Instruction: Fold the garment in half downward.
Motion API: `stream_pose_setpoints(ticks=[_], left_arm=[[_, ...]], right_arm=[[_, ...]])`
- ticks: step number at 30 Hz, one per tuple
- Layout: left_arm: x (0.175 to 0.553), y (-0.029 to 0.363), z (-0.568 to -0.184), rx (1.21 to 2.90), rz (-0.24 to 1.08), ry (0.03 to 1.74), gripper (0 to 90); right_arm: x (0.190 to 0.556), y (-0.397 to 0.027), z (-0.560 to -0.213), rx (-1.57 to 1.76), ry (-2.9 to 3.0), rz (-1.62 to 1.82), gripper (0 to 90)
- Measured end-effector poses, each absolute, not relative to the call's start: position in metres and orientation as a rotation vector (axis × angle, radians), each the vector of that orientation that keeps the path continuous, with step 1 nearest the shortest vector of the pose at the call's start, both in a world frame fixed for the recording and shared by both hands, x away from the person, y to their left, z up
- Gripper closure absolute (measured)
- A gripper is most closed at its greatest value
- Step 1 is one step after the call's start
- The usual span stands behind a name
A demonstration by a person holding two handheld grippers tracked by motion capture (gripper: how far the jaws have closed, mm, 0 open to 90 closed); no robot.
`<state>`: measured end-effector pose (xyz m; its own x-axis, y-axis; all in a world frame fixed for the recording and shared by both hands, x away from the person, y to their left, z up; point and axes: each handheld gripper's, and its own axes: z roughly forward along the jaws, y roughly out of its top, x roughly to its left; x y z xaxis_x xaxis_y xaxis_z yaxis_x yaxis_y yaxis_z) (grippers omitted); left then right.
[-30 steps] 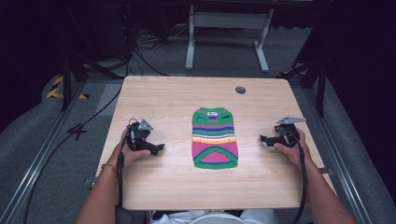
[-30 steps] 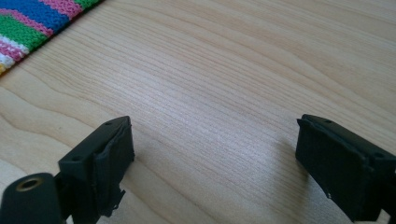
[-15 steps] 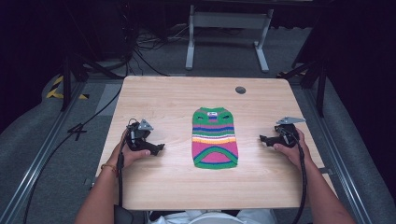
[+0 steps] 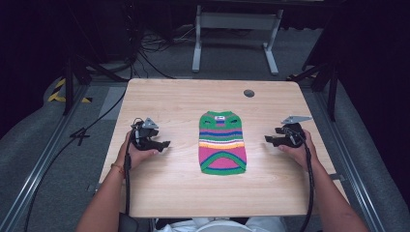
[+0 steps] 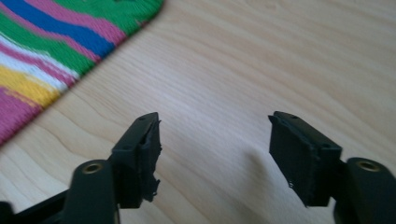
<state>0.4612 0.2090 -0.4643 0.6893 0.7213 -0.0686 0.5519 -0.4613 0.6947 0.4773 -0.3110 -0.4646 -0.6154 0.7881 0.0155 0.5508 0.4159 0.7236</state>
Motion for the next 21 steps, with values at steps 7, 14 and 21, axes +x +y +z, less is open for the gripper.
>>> stream_pose_setpoints(ticks=[7,14,21], left_arm=[[0.5,0.175,-0.455,2.196,0.309,0.906,36.2],[0.532,0.132,-0.457,2.22,0.276,0.863,34.9],[0.552,0.102,-0.456,2.237,0.238,0.82,40.6]], right_arm=[[0.501,-0.277,-0.452,1.063,2.399,1.008,44.0],[0.531,-0.242,-0.442,1.053,2.417,1.066,46.8],[0.553,-0.216,-0.443,1.049,2.428,1.071,48.4]])
